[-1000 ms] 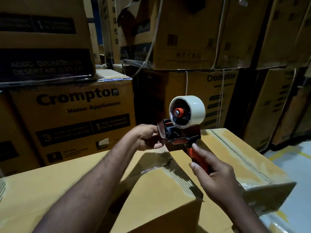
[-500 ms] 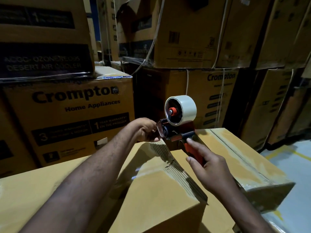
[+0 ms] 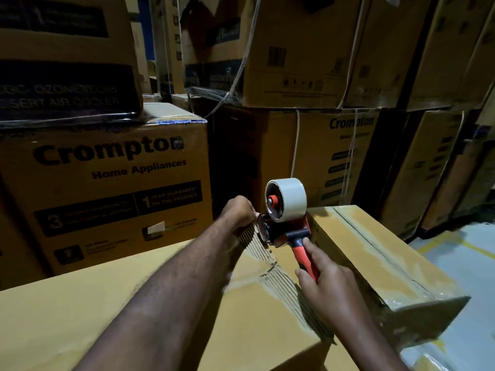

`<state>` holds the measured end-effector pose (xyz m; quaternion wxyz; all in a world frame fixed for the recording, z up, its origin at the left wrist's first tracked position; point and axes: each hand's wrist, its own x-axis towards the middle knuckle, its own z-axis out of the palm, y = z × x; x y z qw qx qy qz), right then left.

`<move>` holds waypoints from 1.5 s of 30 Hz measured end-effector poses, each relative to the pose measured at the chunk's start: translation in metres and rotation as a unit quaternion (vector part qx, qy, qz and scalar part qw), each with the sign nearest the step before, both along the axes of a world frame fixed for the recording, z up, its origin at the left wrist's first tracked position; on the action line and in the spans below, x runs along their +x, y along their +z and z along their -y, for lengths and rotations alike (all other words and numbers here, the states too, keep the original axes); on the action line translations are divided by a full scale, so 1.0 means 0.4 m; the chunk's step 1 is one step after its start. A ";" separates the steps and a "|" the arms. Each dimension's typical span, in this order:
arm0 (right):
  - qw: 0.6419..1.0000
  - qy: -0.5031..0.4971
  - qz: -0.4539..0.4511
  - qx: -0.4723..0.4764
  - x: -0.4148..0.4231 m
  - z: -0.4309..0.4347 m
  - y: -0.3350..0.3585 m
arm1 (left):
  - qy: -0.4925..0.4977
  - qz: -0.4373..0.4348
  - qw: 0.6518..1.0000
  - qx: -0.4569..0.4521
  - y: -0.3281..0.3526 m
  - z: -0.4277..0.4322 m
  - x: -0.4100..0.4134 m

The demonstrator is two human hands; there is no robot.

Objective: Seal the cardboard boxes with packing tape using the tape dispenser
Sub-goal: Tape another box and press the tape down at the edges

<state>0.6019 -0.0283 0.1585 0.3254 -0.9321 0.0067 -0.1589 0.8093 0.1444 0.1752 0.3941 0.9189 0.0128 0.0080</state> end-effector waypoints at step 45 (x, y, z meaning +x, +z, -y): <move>0.997 0.019 -0.057 -0.052 0.029 -0.011 0.061 | -0.036 -0.044 0.991 0.117 -0.111 -0.039 0.036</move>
